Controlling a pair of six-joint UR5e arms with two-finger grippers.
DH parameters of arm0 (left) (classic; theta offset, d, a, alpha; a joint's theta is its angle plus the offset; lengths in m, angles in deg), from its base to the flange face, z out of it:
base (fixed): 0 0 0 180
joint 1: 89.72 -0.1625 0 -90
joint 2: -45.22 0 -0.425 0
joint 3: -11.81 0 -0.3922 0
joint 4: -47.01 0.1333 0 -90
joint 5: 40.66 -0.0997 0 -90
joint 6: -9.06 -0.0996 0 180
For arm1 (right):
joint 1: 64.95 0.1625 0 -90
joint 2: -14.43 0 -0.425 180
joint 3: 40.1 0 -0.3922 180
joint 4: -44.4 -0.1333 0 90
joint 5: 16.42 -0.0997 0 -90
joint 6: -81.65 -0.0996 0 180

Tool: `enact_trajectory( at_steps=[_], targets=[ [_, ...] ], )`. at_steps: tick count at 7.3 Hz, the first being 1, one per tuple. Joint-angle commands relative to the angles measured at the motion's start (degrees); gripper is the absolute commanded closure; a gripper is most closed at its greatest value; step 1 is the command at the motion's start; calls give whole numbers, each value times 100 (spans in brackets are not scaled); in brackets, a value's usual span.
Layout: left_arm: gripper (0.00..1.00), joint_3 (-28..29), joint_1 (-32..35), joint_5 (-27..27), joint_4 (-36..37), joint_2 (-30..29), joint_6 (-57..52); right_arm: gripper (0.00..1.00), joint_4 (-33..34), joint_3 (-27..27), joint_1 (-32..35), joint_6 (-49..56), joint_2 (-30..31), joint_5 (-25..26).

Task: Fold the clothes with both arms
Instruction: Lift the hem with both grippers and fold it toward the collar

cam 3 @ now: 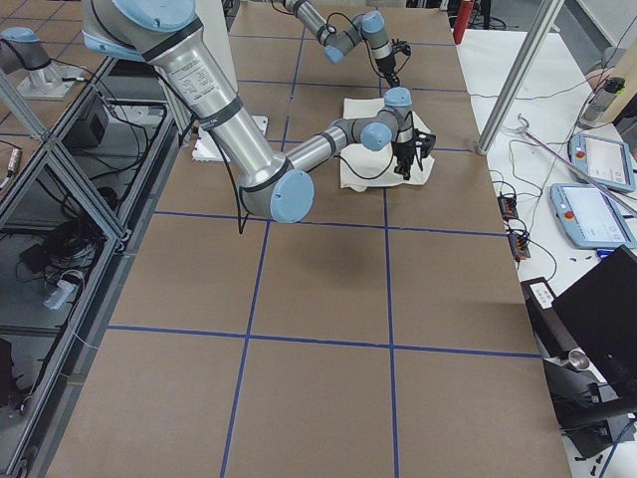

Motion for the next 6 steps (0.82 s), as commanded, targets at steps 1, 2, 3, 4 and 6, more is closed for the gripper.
enact_trajectory(
  at_steps=[1,2,3,4,6],
  targets=[
    [100,273,37,-9,-75,-131,-130,100,-3,-56,0,1,-5,41],
    [100,457,28,-9,-284,-158,-130,100,-3,-56,-8,1,-23,41],
    [91,468,37,0,-304,-158,-121,100,-3,-56,-8,1,-40,84],
    [72,468,37,0,-304,-158,-113,77,6,-56,-17,-7,-110,102],
    [57,433,46,9,-322,-184,-95,56,-3,-12,-52,-60,-111,251]
  ],
)
